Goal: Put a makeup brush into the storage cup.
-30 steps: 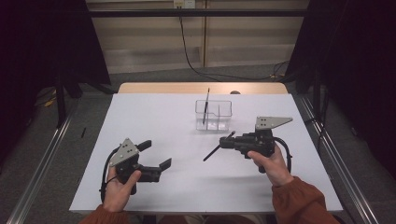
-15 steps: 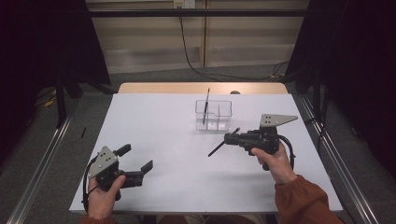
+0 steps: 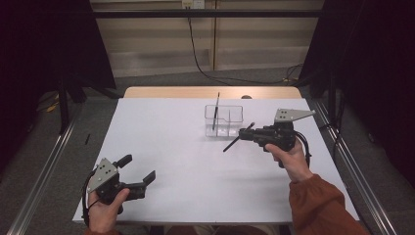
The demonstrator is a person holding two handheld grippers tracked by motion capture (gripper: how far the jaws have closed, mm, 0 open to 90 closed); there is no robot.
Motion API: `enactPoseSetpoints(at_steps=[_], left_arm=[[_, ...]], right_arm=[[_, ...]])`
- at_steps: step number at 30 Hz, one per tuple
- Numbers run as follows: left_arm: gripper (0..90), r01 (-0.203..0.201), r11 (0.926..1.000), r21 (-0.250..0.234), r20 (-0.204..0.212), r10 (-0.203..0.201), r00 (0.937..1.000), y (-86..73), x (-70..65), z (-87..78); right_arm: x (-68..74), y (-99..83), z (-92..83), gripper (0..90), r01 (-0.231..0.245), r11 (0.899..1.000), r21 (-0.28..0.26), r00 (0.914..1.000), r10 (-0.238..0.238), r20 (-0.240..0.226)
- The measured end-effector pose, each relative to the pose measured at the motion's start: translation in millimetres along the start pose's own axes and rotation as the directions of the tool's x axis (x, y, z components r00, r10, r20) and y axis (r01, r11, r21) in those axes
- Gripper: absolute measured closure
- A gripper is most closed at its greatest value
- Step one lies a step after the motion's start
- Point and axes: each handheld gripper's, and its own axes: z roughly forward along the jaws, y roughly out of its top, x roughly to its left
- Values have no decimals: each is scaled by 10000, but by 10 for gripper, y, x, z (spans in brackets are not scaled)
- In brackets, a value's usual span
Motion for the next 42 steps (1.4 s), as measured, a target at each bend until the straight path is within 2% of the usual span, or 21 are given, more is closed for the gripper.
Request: enactPoseSetpoints(at_steps=[4, 12, 15, 18, 23, 30, 34, 42], left_arm=[[24, -181, 9998, 112, 70, 180, 9998, -2, -9, 0], [25, -206, 9995, 220, 99, 203, 9997, -6, -6, 3], [27, -333, 9993, 164, -64, 334, 9994, -2, -9, 0], [28, -258, 9994, 240, 22, 257, 9997, -9, -7, 14], [29, -409, 9985, 362, 2, 409, 9992, -8, -4, 31], [29, -410, 9983, 421, -23, 412, 9991, -9, 3, 33], [29, -312, 9989, 347, -16, 312, 9995, -6, 8, 27], [33, -393, 9987, 337, -96, 397, 9992, 0, 23, 22]], right_arm=[[-65, 77, 13, 839, 17, 10000, -43, 9998, -16, 189], [-165, 227, 47, 839, 45, 10000, 21, 9993, -46, 373], [-212, 268, 63, 838, -25, 9999, 108, 9987, 19, 516], [-265, 307, 65, 839, -90, 9999, 60, 9982, 86, 598], [-328, 396, 105, 839, -8, 9994, 339, 9967, -20, 811], [-399, 499, 156, 839, 76, 9980, 627, 9953, -136, 957], [-432, 539, 159, 839, 39, 9979, 645, 9938, -110, 1104], [-501, 627, 224, 839, 11, 9974, 719, 9917, -104, 1285]])
